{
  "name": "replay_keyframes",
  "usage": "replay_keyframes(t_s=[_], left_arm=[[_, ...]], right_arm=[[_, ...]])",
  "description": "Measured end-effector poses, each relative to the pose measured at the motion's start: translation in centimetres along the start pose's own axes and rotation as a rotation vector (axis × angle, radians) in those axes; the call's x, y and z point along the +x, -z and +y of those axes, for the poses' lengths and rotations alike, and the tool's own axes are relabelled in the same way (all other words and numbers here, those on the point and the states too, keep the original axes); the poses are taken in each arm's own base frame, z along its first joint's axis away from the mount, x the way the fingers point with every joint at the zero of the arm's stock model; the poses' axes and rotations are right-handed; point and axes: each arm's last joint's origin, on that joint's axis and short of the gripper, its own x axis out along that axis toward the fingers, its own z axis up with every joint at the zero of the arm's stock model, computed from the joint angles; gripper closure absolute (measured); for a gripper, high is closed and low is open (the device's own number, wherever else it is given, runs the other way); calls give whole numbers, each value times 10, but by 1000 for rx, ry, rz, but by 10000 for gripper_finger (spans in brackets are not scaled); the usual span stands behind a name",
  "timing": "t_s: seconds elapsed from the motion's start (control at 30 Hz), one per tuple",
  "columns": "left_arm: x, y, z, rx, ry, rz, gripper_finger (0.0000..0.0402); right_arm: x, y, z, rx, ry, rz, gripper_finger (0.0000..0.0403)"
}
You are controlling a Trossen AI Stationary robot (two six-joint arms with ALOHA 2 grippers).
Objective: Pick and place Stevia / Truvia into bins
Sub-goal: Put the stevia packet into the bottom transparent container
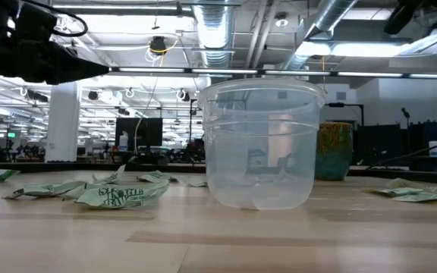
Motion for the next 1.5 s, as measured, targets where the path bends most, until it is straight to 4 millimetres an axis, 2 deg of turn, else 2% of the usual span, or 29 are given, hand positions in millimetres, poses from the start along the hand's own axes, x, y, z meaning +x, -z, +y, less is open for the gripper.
replay_keyframes(t_s=[0.1, 0.23, 0.4, 0.5, 0.63, 0.83, 0.97, 1.07, 1.23, 1.4, 1.5], left_arm=[[0, 0, 1, -2, -32, 8, 401], [0, -3, 0, -91, 23, -42, 401], [-7, -34, 6, -363, 185, -401, 401], [-16, -51, 13, -506, 244, -606, 401], [-20, -56, 15, -657, 303, -667, 401], [-15, -47, 7, -624, 418, -538, 401], [-16, -48, 4, -580, 488, -543, 401], [-16, -49, 3, -547, 489, -558, 401], [-13, -46, 5, -502, 332, -530, 401], [-13, -45, 10, -369, 124, -531, 401], [-11, -42, 7, -375, 175, -494, 401]], right_arm=[[6, 1, 1, 25, 0, 87, 345], [12, 13, 0, 20, 15, 232, 345], [23, 21, 0, 66, 43, 452, 345], [32, 14, 3, 92, 52, 569, 345], [39, 14, 6, 137, 101, 762, 345], [48, 25, 15, 165, 43, 913, 345], [57, 27, 25, 166, -14, 986, 345], [58, 29, 28, 165, 34, 1118, 345], [55, 33, 28, 232, 205, 1379, 335], [56, 51, 27, 245, 330, 1560, 300], [60, 67, 28, 277, 383, 1620, 272]])
